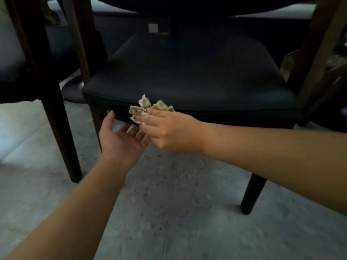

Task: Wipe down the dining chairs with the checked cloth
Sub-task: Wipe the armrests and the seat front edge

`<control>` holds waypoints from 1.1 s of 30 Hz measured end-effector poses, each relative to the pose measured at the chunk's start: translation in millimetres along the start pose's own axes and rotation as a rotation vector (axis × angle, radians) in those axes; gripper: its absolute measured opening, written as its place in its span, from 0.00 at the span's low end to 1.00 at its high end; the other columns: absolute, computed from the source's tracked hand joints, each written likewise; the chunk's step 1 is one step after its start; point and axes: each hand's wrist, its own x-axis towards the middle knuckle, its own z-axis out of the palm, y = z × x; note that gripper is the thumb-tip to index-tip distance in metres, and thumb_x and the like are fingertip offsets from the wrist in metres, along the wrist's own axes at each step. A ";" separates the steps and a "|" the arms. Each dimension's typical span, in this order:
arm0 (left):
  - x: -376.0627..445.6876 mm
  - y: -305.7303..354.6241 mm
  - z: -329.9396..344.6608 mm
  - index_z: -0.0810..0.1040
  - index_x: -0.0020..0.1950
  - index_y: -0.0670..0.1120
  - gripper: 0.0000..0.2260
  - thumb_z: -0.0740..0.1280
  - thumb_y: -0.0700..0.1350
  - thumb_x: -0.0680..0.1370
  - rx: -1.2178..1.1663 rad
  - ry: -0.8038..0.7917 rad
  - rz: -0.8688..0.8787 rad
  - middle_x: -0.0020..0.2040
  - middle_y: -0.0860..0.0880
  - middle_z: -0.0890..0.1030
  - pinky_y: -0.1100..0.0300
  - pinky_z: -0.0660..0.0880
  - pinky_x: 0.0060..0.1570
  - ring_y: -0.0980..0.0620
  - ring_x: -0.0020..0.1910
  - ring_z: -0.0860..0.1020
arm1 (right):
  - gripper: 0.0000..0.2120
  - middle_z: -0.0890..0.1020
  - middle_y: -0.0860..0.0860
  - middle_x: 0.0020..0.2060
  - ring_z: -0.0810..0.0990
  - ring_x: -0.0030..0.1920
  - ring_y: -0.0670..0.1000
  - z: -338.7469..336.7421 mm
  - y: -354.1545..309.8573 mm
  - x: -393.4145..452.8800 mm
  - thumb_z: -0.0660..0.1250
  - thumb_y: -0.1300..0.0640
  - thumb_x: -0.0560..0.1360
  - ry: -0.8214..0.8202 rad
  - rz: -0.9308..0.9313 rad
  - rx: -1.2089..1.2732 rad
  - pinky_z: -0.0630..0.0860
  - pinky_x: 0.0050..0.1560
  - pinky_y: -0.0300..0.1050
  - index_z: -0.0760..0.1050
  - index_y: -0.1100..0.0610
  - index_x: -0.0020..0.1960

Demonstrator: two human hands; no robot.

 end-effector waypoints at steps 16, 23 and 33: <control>-20.8 -31.6 74.1 0.76 0.62 0.49 0.19 0.67 0.59 0.76 0.198 0.019 -0.044 0.54 0.46 0.84 0.46 0.80 0.49 0.44 0.53 0.83 | 0.17 0.70 0.60 0.69 0.64 0.72 0.62 -63.2 13.3 -180.6 0.62 0.67 0.79 -0.105 0.195 0.152 0.64 0.71 0.60 0.71 0.65 0.68; -27.8 -33.0 80.1 0.75 0.63 0.50 0.19 0.67 0.58 0.76 0.205 0.075 -0.043 0.56 0.46 0.83 0.44 0.79 0.49 0.43 0.55 0.82 | 0.17 0.67 0.57 0.70 0.61 0.73 0.61 -81.3 7.7 -256.9 0.53 0.67 0.82 -0.136 0.385 0.121 0.58 0.73 0.60 0.64 0.64 0.70; -28.0 38.1 117.1 0.73 0.62 0.52 0.31 0.74 0.56 0.61 0.533 0.422 0.309 0.61 0.47 0.74 0.52 0.74 0.49 0.46 0.52 0.74 | 0.20 0.67 0.64 0.69 0.66 0.71 0.62 -102.0 34.5 -209.6 0.58 0.71 0.75 0.082 0.836 0.257 0.62 0.72 0.59 0.69 0.67 0.66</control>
